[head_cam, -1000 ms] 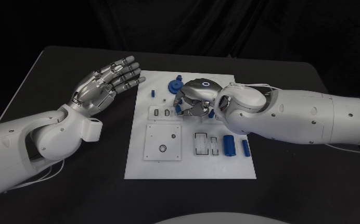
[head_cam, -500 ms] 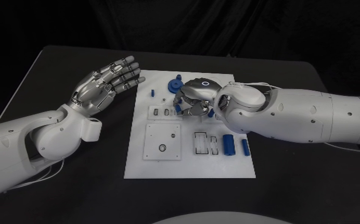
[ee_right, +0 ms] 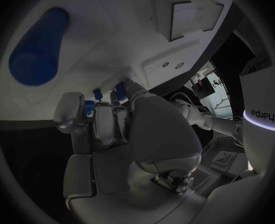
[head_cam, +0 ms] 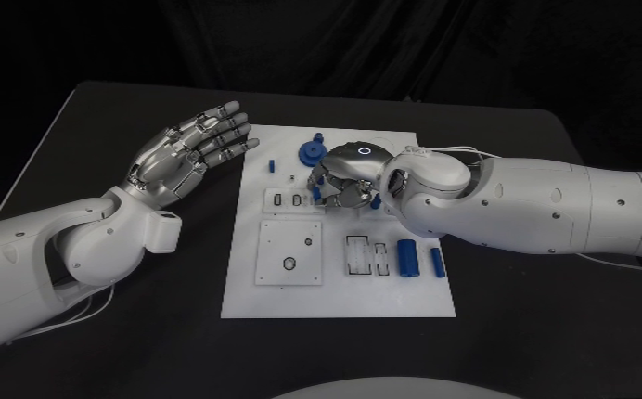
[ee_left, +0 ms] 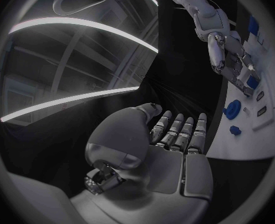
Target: Assemble the parts on the task board
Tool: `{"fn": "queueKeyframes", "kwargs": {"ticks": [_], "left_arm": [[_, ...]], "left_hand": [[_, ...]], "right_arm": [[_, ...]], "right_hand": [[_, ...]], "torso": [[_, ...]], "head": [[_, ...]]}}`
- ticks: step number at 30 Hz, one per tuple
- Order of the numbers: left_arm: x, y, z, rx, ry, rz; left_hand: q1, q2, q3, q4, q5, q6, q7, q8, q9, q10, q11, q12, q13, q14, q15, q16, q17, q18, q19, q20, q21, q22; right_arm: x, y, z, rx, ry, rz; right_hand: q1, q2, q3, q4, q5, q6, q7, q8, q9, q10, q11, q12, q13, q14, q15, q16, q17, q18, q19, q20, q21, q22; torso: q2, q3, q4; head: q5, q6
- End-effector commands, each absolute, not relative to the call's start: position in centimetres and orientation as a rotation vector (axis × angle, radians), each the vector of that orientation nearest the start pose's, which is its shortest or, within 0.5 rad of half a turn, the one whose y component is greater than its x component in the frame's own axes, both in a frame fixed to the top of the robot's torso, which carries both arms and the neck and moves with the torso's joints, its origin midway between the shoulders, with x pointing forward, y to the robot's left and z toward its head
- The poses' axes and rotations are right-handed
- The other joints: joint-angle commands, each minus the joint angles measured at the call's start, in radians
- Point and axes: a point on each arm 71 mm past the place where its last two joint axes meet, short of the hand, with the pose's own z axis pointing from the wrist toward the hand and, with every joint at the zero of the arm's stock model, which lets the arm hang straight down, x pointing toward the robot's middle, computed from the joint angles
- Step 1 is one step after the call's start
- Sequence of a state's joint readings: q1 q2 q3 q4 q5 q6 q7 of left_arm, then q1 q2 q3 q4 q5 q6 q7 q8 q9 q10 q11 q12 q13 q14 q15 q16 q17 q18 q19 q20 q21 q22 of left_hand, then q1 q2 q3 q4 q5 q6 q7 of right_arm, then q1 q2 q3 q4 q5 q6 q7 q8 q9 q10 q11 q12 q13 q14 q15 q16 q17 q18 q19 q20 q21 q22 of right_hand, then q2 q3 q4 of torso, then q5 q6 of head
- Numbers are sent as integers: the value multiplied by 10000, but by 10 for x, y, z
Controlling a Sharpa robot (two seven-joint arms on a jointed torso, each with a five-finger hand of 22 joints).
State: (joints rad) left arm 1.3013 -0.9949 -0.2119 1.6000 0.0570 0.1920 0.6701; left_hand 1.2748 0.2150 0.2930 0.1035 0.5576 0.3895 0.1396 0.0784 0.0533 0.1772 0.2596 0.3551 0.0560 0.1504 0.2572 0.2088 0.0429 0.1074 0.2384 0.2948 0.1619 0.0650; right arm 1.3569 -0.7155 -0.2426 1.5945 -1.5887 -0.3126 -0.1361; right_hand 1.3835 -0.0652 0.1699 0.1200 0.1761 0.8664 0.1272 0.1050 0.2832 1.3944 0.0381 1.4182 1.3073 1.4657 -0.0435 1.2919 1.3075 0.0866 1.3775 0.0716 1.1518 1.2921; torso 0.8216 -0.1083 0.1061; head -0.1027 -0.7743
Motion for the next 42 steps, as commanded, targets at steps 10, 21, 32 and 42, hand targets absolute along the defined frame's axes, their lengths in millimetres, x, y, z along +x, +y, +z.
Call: {"fn": "queueKeyframes", "kwargs": {"ticks": [10,21,32,42], "left_arm": [[452,245,-165,-9476,13687,-20875],[452,249,-165,-9525,13488,-20583],[454,253,-163,-9582,13233,-19738],[460,252,-150,-9156,13319,-18536]], "left_hand": [[-156,2,86,13,-12,-25,69,53,14,-11,63,69,12,-106,-9,51,-2,-80,-82,-26,-58,-15],[-165,-39,129,-6,18,37,64,75,25,27,77,128,22,-100,-3,80,2,-78,-67,-22,-47,-12],[-220,-196,263,-60,83,240,120,150,56,165,151,305,43,-1,96,252,24,-141,106,-2,60,30],[-383,-499,752,-30,432,1118,490,408,155,1829,352,1817,243,2493,84,3090,590,-168,2525,-108,1677,726]], "right_arm": [[461,-120,-180,-5073,16351,6594],[457,-132,-164,-4261,15780,7725],[465,-157,-133,-2560,15060,9212],[474,-192,-135,-1340,15074,9492]], "right_hand": [[-375,-95,-263,185,-824,-508,27,-271,-273,-379,-62,-332,-3,256,60,-89,86,165,-60,-5,-176,-29],[-1012,-1335,-1638,1782,-1268,-5188,-446,-692,-1890,-1033,-448,-1201,-1016,243,-237,-97,94,155,-24,-266,-241,59],[-1341,-1167,-2120,1781,-1264,-5402,-466,-688,-2040,-1095,-475,-1381,-1157,188,-268,-189,36,148,-63,-330,-321,69],[-387,561,-1497,1544,-427,-202,-60,613,-1227,-1092,-106,-1308,-1023,155,26,-169,45,142,-37,-63,-373,201]], "torso": [[-1,1,6],[0,2,-6],[-170,43,-45],[-810,270,-124]], "head": [[4,14],[-35,428],[128,952],[450,1130]]}}
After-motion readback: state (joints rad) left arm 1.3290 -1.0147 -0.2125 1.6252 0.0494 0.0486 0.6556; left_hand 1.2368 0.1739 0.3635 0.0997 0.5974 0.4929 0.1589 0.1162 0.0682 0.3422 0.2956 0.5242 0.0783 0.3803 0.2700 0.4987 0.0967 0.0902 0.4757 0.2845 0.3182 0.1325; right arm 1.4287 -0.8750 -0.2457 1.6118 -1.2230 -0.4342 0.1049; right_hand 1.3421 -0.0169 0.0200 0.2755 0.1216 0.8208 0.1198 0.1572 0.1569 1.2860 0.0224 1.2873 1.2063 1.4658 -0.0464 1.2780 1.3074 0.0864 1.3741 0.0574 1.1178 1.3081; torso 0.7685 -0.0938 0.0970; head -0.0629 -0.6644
